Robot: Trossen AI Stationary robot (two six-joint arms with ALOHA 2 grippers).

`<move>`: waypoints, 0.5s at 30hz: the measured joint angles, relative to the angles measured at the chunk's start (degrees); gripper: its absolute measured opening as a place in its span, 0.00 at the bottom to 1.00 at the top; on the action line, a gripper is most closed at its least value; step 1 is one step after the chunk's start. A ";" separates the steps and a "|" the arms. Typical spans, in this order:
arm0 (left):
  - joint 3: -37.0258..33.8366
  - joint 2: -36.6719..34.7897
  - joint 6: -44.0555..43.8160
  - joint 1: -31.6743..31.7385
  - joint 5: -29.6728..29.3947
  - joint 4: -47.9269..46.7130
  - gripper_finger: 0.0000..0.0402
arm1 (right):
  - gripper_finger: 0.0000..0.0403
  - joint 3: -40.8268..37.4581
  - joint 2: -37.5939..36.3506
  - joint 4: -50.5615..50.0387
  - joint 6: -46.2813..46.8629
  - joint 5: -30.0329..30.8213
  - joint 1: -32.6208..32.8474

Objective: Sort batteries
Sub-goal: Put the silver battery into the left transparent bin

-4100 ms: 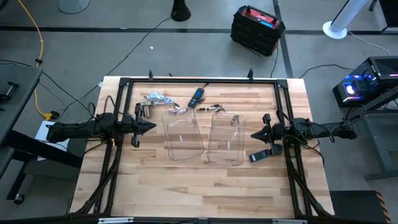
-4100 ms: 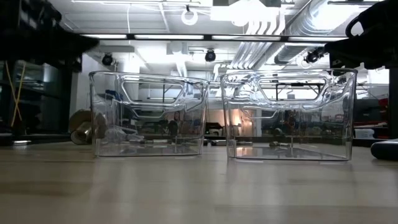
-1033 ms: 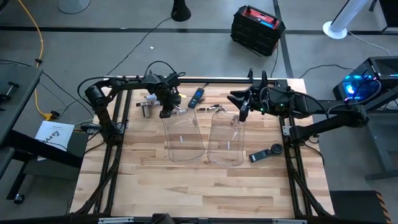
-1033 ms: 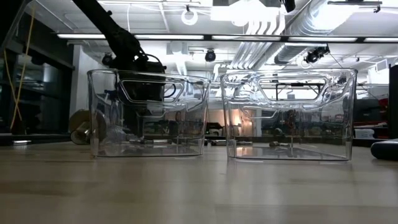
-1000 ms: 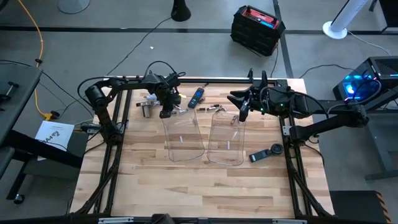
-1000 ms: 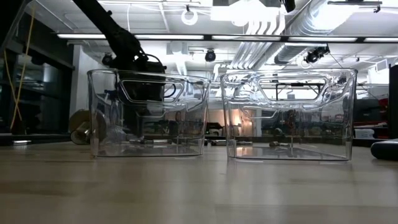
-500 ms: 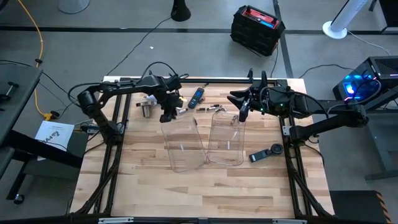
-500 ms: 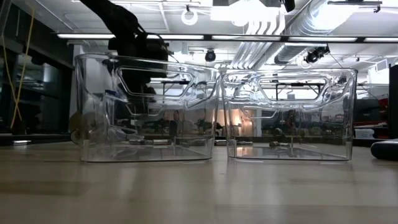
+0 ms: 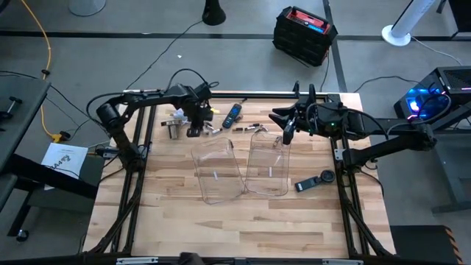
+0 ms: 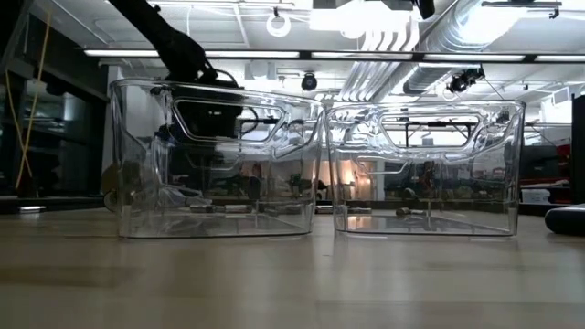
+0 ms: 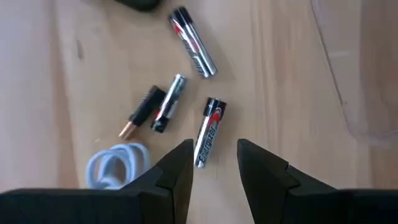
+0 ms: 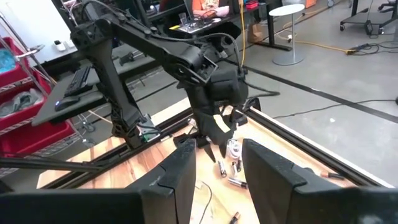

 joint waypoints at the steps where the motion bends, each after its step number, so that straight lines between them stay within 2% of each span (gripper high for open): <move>1: 0.00 0.55 0.45 -0.21 0.01 0.06 0.29 | 0.31 0.00 0.00 -0.02 0.02 0.00 0.00; 6: 0.00 3.49 2.13 -1.84 -4.08 0.93 0.29 | 0.31 0.00 0.00 -0.01 -0.05 0.00 0.00; 11: 0.00 6.60 2.30 -2.85 -5.00 1.17 0.29 | 0.31 0.00 0.00 -0.22 0.00 0.02 0.00; 15: 0.36 8.50 -0.37 -3.42 -8.07 2.01 0.28 | 0.31 0.00 0.00 -0.45 0.02 0.02 0.00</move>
